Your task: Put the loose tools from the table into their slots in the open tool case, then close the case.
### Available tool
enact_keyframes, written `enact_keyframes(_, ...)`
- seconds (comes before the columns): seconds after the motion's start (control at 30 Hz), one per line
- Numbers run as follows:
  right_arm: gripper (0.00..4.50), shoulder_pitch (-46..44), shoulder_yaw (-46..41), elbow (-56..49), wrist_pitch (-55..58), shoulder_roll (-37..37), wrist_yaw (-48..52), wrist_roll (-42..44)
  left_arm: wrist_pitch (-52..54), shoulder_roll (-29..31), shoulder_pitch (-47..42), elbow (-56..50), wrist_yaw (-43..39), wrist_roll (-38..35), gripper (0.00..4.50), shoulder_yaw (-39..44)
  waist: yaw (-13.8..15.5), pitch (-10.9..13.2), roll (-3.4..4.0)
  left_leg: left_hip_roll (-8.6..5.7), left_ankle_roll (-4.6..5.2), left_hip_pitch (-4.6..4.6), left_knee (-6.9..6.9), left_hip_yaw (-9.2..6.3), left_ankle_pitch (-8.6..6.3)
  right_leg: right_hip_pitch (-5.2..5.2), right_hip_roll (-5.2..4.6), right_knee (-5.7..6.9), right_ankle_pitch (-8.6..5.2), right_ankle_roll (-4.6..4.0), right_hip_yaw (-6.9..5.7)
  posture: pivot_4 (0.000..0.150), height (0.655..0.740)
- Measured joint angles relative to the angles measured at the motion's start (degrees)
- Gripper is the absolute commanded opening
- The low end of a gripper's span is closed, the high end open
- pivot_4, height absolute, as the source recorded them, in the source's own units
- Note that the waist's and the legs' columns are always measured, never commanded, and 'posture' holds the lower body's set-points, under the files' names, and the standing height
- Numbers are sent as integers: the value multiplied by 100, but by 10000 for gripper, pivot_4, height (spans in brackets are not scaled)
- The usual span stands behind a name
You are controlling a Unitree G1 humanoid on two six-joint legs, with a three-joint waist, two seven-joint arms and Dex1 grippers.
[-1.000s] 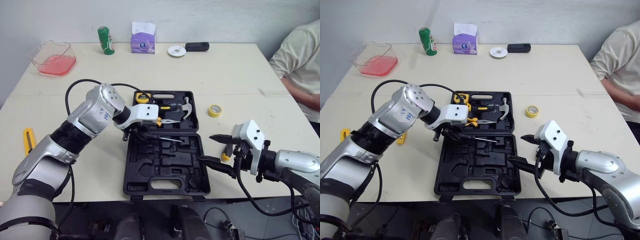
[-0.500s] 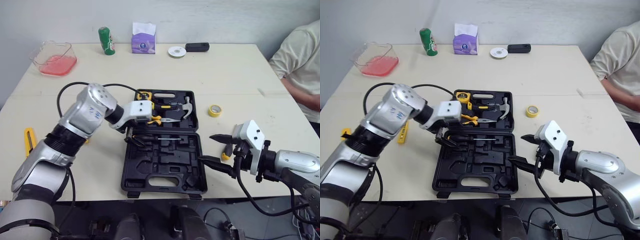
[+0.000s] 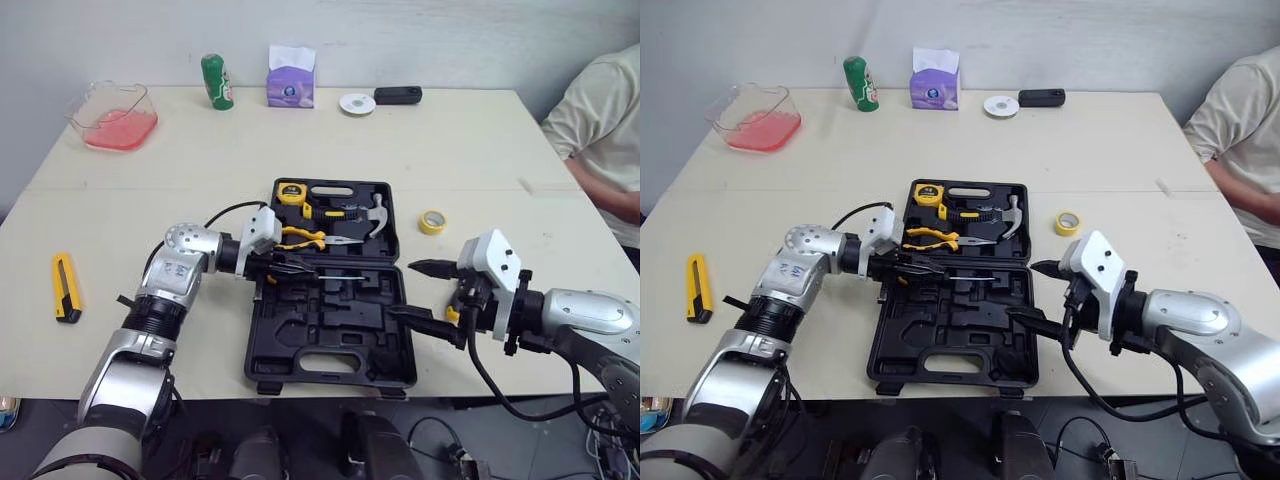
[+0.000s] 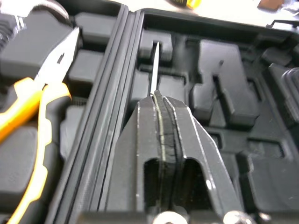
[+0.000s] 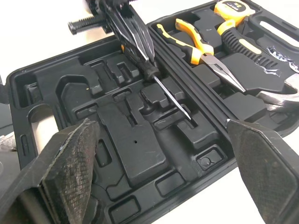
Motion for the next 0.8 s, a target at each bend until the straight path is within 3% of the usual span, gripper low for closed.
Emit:
enact_keyframes(0.2, 45000, -24, 17, 12, 7, -8, 7, 0, -132, 46, -146, -25, 127, 427, 504, -321, -2, -5, -3, 1, -1, 12, 3, -5, -2, 15, 1, 1, 0, 1, -1, 1500, 7400)
enact_keyframes(0.37, 45000, -6, 27, 14, 7, -9, -1, -4, 105, 100, -129, -448, 469, 951, 504, -747, 2, -142, 22, 13, 7, 31, -3, -12, -9, 42, -4, -17, 1, 2, -4, 1500, 7400)
enact_keyframes(0.53, 45000, 51, 31, 13, 10, -9, -19, -6, 204, 76, 88, -637, 785, 1033, 504, -798, 0, -217, 31, 26, 31, 124, -42, -22, -32, 137, -18, -50, -2, -3, -13, 1500, 7400)
enact_keyframes(0.67, 45000, 172, -13, 15, 6, -8, -56, -46, 301, 64, 235, -773, 839, 905, 504, -580, -9, -246, 39, 22, 18, 121, -63, -24, -26, 130, -52, -55, -4, -6, -25, 1500, 7400)
enact_keyframes(0.7, 45000, 296, -137, 23, -3, -7, -84, -49, 557, 64, 377, -933, 867, 695, 6863, -409, -10, -245, 39, 22, 10, 113, -65, -25, -21, 123, -53, -54, -4, -7, -27, 1500, 7400)
enact_keyframes(0.8, 45000, 1045, -995, 244, 17, -64, -86, -57, 1334, 493, 1234, -1612, 777, -165, 19600, 486, -69, -226, 19, 29, -6, 102, -72, -29, -12, 103, -48, -49, -12, -18, -27, 1500, 7400)
